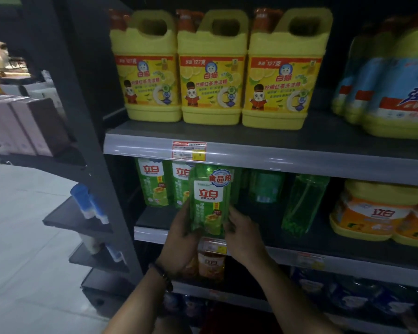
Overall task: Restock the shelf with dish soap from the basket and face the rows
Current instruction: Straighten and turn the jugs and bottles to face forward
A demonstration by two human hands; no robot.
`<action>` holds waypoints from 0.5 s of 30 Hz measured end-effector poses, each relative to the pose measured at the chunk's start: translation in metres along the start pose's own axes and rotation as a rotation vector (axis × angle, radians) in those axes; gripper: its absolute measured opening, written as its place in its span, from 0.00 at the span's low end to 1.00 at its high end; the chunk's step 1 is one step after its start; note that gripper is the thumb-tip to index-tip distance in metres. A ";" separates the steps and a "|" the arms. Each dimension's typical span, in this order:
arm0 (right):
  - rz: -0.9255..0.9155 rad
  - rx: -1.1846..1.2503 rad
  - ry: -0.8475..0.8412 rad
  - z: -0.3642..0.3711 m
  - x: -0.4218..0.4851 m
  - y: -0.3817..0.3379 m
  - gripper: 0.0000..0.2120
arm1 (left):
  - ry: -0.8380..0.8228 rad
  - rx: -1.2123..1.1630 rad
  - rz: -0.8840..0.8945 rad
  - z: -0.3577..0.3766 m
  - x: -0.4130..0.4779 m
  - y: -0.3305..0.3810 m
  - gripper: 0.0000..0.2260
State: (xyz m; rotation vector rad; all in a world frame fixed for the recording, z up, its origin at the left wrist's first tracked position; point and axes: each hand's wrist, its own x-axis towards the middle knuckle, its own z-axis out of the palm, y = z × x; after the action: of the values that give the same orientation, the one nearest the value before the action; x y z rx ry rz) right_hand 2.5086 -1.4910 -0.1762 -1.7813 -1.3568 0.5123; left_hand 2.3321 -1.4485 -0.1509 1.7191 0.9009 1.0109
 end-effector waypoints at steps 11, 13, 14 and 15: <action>-0.038 -0.004 -0.099 0.080 0.023 -0.051 0.33 | 0.107 0.009 -0.054 -0.073 0.004 -0.032 0.41; -0.005 -0.022 -0.125 0.094 0.031 -0.054 0.32 | 0.141 -0.030 -0.082 -0.084 0.003 -0.036 0.39; 0.013 -0.018 -0.145 0.101 0.034 -0.057 0.32 | 0.155 -0.039 -0.081 -0.087 0.003 -0.036 0.39; 0.029 -0.006 -0.163 0.106 0.036 -0.061 0.31 | 0.169 -0.039 -0.084 -0.090 0.004 -0.039 0.39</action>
State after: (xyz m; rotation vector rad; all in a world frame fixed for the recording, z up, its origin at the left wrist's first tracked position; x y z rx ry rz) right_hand 2.4070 -1.4141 -0.1832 -1.7983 -1.4461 0.6825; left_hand 2.2465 -1.4018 -0.1643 1.5678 1.0456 1.1226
